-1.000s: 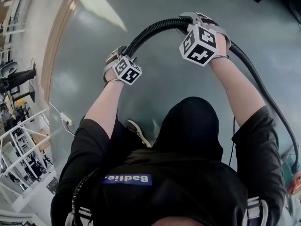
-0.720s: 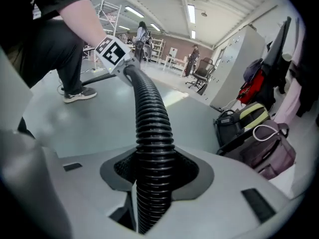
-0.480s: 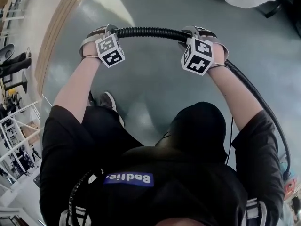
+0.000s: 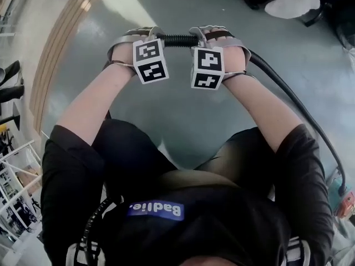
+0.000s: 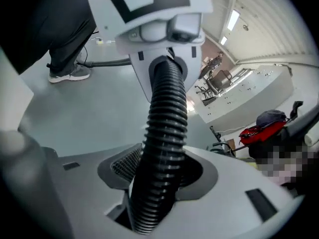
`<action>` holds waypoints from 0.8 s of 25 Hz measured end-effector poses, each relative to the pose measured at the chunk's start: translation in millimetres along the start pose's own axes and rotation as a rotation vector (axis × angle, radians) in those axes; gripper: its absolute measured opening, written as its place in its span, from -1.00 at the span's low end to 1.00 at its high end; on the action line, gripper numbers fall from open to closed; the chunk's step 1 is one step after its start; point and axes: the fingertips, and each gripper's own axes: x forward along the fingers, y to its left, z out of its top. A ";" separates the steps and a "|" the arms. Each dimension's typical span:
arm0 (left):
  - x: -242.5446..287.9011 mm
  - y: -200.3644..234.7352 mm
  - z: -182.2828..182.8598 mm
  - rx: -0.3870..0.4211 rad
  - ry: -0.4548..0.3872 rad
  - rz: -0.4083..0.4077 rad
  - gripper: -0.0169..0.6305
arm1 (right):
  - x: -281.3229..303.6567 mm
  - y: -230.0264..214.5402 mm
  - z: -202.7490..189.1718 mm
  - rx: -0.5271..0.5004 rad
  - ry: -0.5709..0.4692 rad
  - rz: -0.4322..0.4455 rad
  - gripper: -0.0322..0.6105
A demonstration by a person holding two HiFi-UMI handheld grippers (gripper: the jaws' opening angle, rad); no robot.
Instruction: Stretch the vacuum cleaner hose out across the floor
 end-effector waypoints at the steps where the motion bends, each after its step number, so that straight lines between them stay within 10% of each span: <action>1: -3.8 -1.6 0.1 0.002 -0.023 0.001 -0.68 | 5.1 1.2 6.2 0.004 0.012 -0.002 -0.29; 5: -3.2 -4.9 -13.1 0.012 -0.097 0.036 -0.62 | 16.4 -4.1 21.0 0.151 0.025 0.010 -0.57; 9: 2.1 14.4 -53.7 -0.001 -0.153 0.183 -0.11 | 20.9 -27.9 27.2 0.311 0.045 0.001 -0.57; 20: 85.6 -28.9 -243.5 -0.410 -0.070 0.135 -0.10 | 15.9 -82.3 -21.5 0.547 0.166 -0.060 -0.57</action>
